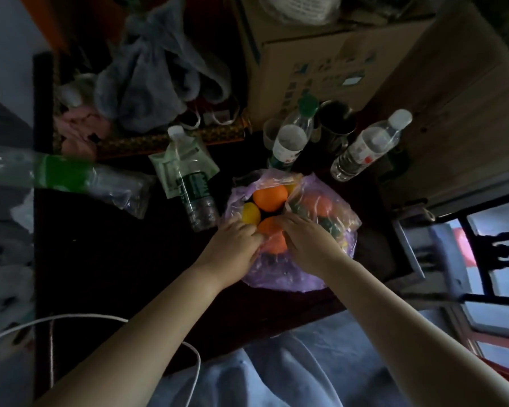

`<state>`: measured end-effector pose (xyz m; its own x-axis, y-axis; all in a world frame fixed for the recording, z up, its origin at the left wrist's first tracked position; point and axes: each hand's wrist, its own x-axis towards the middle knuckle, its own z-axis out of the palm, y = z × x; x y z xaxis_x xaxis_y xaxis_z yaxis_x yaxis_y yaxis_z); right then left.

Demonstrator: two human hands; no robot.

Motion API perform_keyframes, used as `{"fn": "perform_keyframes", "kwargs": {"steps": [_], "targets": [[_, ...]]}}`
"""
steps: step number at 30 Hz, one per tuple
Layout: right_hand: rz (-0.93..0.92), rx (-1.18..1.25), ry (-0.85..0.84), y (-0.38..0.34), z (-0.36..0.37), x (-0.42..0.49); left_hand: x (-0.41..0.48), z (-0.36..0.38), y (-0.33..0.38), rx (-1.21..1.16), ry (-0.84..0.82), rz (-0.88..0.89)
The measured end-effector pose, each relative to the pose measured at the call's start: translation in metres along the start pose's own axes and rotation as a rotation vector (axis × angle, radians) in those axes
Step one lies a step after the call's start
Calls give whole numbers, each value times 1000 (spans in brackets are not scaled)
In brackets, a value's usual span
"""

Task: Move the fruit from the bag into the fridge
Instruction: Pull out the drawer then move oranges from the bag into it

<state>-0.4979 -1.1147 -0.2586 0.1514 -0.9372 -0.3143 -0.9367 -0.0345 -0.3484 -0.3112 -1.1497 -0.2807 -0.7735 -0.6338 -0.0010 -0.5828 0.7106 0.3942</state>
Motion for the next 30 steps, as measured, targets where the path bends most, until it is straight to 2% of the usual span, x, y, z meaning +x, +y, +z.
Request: {"fn": "perform_keyframes", "kwargs": {"steps": [8, 14, 19, 22, 25, 30], "targets": [[-10, -126, -7, 20, -11, -14, -16, 2, 11, -26, 59, -131], [4, -129, -100, 30, 15, -27, -29, 5, 18, 38, -53, -328], [4, -13, 14, 28, 12, -28, -30, 9, 27, 9, -81, -554], [-87, 1, 112, 22, 6, -17, -21, 9, 30, 52, -98, -651], [-173, -24, 88, 15, 10, 2, -13, 13, 31, 56, -48, -652], [-204, -48, -22, 16, 26, 16, -5, 25, 28, 180, -146, -603]]}}
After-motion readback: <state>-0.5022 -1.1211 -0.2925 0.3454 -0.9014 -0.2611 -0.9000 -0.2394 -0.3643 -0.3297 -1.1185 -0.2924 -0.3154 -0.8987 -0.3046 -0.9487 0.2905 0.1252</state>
